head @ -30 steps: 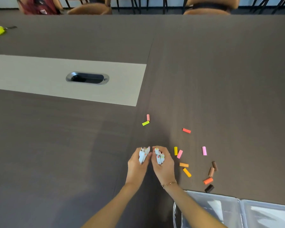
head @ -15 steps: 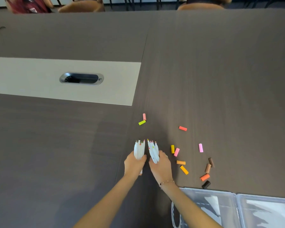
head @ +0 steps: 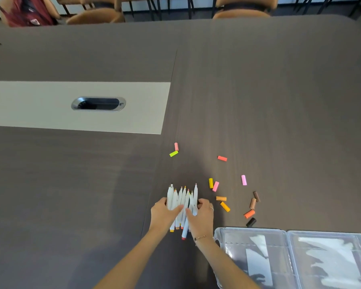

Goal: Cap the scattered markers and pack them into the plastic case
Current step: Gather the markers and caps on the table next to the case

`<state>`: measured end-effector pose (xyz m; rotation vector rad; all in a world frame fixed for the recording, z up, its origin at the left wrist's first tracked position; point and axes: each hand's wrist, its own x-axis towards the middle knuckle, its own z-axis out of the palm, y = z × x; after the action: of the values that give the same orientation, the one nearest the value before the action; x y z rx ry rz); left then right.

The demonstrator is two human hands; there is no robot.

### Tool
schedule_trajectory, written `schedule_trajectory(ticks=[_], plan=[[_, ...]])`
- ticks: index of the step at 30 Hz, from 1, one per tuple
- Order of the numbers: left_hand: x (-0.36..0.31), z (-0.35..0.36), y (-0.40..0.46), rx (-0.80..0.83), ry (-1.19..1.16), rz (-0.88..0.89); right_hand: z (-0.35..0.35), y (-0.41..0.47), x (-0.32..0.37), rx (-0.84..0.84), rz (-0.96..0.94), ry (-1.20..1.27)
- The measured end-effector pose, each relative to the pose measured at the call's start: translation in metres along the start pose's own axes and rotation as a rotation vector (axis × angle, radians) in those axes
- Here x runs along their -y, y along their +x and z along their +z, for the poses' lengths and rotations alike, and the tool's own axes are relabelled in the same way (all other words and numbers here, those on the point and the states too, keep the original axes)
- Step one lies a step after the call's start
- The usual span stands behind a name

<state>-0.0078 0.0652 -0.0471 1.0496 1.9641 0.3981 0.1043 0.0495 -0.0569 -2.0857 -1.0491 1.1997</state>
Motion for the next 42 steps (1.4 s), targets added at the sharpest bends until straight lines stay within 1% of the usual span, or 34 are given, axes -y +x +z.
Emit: schedule_trajectory(ticks=[4, 7, 9, 12, 14, 16, 17, 18, 20, 22, 25, 27, 29, 32, 35, 39, 42], plan=[[0.012, -0.002, 0.001, -0.081, 0.043, 0.093, -0.008, -0.004, -0.006, 0.018, -0.094, -0.083], [0.018, -0.007, 0.0, -0.098, 0.021, 0.123, -0.019, -0.007, -0.011, 0.047, -0.131, -0.12], [0.019, -0.01, -0.001, -0.105, 0.025, 0.133, -0.028, -0.008, -0.012, 0.084, -0.199, -0.233], [0.022, -0.015, -0.008, -0.082, 0.126, 0.183, -0.039, -0.01, -0.012, 0.187, -0.338, -0.404], [0.03, -0.019, -0.011, -0.079, 0.328, 0.327, -0.044, -0.011, -0.015, 0.291, -0.467, -0.533], [0.043, -0.022, -0.009, -0.102, 0.559, 0.552, -0.046, -0.007, -0.022, 0.403, -0.629, -0.699], [0.048, -0.024, -0.004, -0.076, 0.639, 0.672, -0.045, -0.003, -0.026, 0.453, -0.691, -0.757], [0.054, -0.026, 0.001, -0.011, 0.71, 0.788, -0.044, 0.001, -0.031, 0.489, -0.737, -0.801], [0.062, -0.027, 0.011, 0.134, 0.865, 0.968, -0.041, 0.009, -0.041, 0.518, -0.819, -0.874], [0.067, -0.027, 0.019, 0.183, 0.964, 1.062, -0.037, 0.015, -0.049, 0.442, -0.941, -0.93], [0.072, -0.025, 0.024, 0.158, 0.999, 1.046, -0.031, 0.021, -0.05, 0.346, -0.978, -0.923], [0.073, -0.022, 0.018, 0.129, 1.004, 1.005, -0.028, 0.021, -0.049, 0.322, -1.004, -0.891], [0.074, -0.018, 0.01, 0.14, 0.978, 0.971, -0.029, 0.019, -0.049, 0.288, -1.015, -0.903], [0.078, -0.016, 0.004, 0.149, 0.958, 0.966, -0.028, 0.017, -0.05, 0.294, -1.027, -0.931], [0.072, -0.019, 0.008, 0.166, 0.975, 1.026, -0.027, 0.016, -0.055, 0.298, -1.042, -0.992], [0.057, -0.023, 0.018, 0.207, 1.012, 1.054, -0.03, 0.02, -0.053, 0.279, -0.99, -1.048], [0.057, -0.022, 0.024, 0.223, 1.038, 1.03, -0.025, 0.016, -0.051, 0.252, -0.967, -0.965]])
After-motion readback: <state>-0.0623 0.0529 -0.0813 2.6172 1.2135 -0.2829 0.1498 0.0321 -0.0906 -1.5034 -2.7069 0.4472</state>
